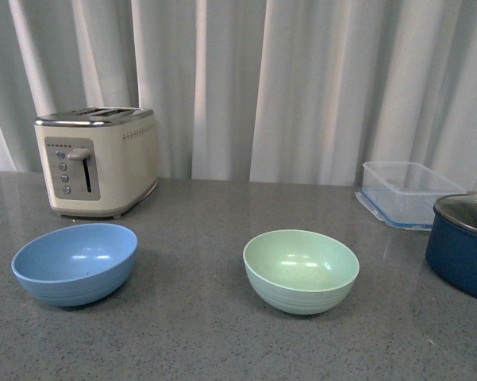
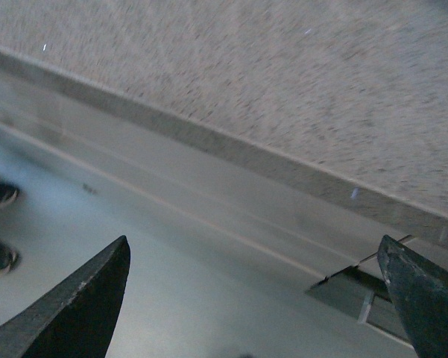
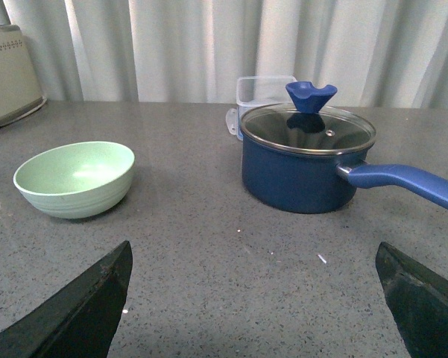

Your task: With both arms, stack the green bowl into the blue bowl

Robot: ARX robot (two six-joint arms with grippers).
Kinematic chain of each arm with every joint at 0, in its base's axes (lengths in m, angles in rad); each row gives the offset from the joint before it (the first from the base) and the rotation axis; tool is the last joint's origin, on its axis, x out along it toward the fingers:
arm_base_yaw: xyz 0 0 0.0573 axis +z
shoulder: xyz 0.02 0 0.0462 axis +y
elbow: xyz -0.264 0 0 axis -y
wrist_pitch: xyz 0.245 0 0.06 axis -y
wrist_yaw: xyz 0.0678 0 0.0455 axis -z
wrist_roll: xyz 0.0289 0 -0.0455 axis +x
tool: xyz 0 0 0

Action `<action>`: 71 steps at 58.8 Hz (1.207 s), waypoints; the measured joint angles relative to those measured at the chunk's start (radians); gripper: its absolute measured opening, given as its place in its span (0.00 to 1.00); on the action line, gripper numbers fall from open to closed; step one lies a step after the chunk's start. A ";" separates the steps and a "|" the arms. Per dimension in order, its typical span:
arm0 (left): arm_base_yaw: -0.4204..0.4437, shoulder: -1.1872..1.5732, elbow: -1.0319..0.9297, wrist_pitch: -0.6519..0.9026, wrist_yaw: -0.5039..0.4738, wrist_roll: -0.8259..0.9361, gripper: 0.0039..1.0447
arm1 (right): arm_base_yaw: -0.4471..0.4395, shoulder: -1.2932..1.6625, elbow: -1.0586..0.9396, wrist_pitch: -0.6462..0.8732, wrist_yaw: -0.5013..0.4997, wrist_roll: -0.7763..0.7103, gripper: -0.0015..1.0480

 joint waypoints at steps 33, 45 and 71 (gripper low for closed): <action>0.092 0.737 0.488 0.229 0.298 0.017 0.94 | 0.000 0.000 0.000 0.000 0.000 0.000 0.90; 0.034 0.918 0.630 0.229 0.284 -0.020 0.94 | 0.000 0.000 0.000 0.000 0.000 0.000 0.90; -0.016 1.132 0.760 0.265 0.241 -0.029 0.94 | 0.000 0.000 0.000 0.000 0.001 0.000 0.90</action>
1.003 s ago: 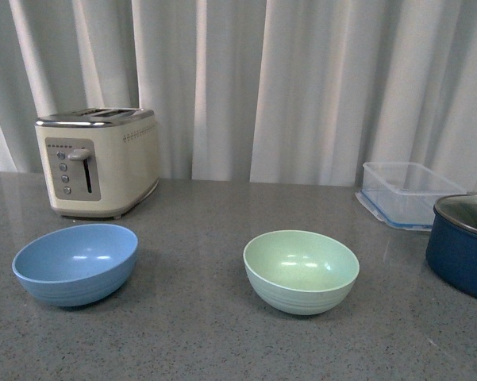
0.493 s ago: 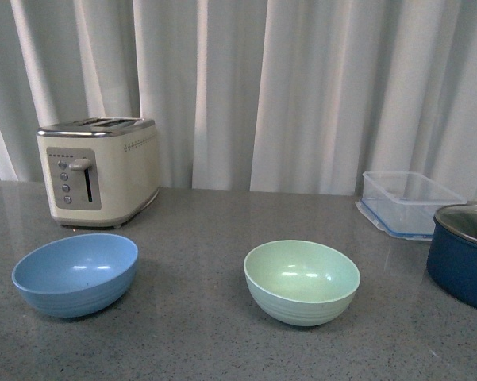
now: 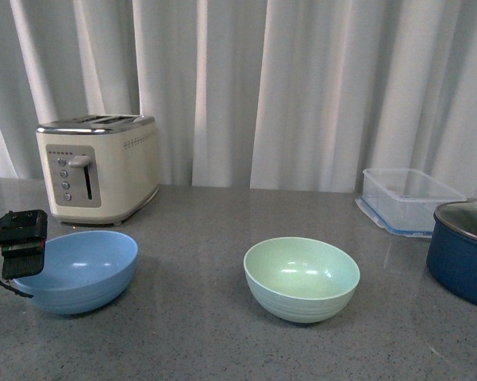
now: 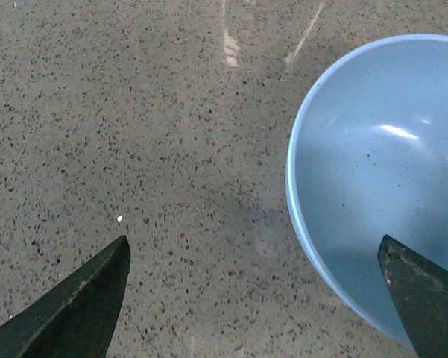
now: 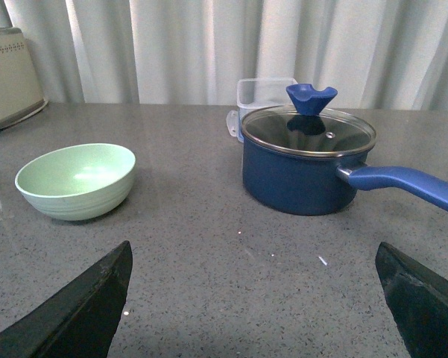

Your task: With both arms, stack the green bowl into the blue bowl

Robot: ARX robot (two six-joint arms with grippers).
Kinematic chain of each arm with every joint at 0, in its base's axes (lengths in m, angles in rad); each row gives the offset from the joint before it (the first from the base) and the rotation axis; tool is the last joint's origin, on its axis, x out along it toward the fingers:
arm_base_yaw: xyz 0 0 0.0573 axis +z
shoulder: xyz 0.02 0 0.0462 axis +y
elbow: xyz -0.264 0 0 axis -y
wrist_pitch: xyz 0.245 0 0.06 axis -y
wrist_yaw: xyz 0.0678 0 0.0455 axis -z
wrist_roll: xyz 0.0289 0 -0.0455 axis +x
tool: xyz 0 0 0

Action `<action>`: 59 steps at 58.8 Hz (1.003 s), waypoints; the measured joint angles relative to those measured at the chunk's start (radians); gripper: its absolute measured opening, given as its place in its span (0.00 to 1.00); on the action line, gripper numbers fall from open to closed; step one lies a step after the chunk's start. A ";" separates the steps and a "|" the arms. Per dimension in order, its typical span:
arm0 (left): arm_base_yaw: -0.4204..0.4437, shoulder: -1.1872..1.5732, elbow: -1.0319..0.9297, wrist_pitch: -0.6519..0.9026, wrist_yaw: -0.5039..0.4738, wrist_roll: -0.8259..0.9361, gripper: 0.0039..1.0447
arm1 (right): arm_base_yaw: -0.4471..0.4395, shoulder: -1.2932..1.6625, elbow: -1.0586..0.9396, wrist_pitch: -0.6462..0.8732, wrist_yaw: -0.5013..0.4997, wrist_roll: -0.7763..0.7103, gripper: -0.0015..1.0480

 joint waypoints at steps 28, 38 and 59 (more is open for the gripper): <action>0.015 0.201 0.147 0.020 -0.005 0.002 0.94 | 0.000 0.000 0.000 0.000 0.000 0.000 0.90; 0.000 0.253 0.194 0.040 -0.015 0.002 0.80 | 0.000 0.000 0.000 0.000 0.000 0.000 0.90; -0.032 0.249 0.202 0.037 -0.005 -0.039 0.17 | 0.000 0.000 0.000 0.000 0.000 0.000 0.90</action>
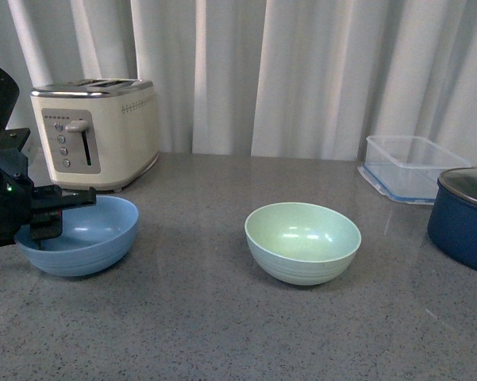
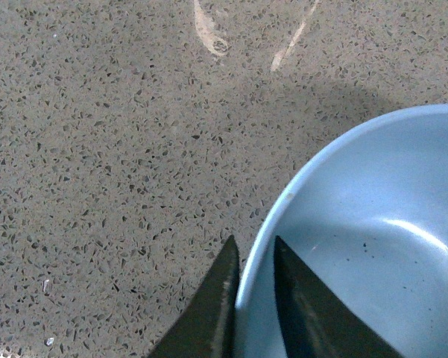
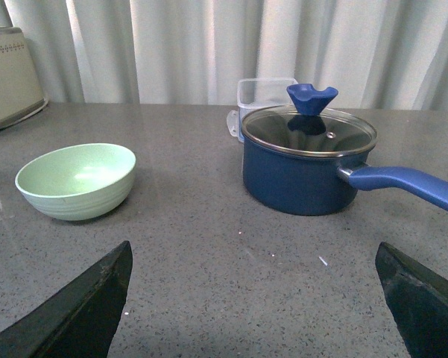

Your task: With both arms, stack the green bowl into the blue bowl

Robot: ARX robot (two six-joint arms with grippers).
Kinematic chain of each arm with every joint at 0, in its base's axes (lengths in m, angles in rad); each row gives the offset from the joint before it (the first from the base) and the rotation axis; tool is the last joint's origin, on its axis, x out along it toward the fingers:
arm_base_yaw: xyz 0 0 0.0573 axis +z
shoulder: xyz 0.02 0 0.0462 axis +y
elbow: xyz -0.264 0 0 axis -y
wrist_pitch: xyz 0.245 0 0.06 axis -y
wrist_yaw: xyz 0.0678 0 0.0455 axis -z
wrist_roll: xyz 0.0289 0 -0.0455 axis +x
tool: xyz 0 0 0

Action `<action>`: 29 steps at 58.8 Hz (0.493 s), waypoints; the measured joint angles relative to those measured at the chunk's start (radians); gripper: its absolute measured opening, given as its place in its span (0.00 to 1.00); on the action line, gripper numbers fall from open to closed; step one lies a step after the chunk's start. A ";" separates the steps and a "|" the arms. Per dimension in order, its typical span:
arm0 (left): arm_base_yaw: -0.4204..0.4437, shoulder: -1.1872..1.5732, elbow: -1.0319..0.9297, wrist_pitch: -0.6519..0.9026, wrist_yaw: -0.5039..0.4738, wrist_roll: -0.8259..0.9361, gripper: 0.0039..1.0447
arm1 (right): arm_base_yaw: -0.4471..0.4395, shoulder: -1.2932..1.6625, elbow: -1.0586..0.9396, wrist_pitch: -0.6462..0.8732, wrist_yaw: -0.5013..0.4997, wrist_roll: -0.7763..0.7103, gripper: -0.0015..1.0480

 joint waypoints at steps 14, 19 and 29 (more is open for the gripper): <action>-0.004 -0.063 -0.011 -0.022 -0.010 -0.016 0.04 | 0.000 0.000 0.000 0.000 0.000 0.000 0.90; -0.010 -0.083 -0.011 -0.030 -0.010 -0.029 0.04 | 0.000 0.000 0.000 0.000 0.000 0.000 0.90; -0.042 -0.109 0.005 -0.043 -0.010 -0.049 0.04 | 0.000 0.000 0.000 0.000 0.000 0.000 0.90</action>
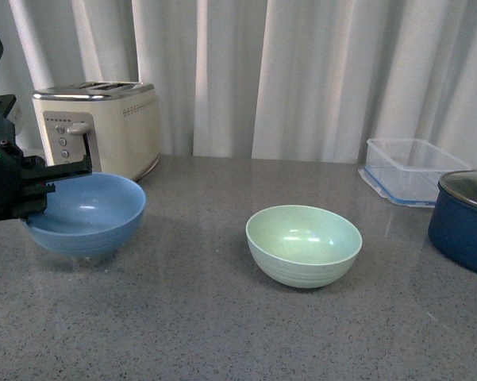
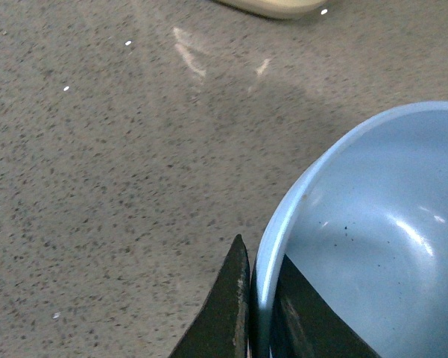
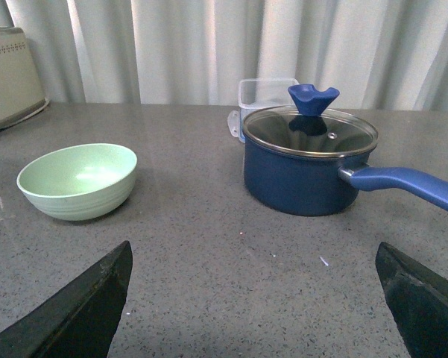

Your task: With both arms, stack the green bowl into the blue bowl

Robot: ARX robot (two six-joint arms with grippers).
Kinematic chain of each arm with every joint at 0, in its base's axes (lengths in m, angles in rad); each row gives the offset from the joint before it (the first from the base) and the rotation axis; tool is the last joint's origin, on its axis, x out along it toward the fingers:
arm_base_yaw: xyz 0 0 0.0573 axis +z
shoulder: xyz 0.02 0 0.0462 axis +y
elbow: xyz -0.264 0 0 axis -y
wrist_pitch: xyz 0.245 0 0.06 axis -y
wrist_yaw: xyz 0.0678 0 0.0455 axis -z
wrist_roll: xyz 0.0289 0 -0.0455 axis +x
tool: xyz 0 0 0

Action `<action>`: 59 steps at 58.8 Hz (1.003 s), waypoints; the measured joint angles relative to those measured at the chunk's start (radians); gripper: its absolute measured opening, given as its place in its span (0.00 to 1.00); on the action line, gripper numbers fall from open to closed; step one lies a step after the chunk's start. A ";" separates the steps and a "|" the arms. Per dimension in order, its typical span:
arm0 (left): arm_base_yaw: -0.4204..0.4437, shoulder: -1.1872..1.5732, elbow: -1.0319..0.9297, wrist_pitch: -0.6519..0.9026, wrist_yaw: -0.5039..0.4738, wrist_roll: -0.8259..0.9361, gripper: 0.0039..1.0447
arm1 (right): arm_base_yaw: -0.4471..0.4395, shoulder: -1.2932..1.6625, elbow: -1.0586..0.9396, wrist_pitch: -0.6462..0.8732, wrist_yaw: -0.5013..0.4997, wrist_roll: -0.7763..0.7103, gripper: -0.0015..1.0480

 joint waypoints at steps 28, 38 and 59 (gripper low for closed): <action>-0.156 0.084 0.098 -0.029 -0.012 -0.064 0.04 | 0.000 0.000 0.000 0.000 0.000 0.000 0.90; -0.173 0.111 0.114 -0.029 -0.016 -0.075 0.04 | 0.000 0.000 0.000 0.000 0.000 0.000 0.90; -0.195 0.153 0.120 -0.028 -0.019 -0.082 0.04 | 0.000 0.000 0.000 0.000 0.000 0.000 0.90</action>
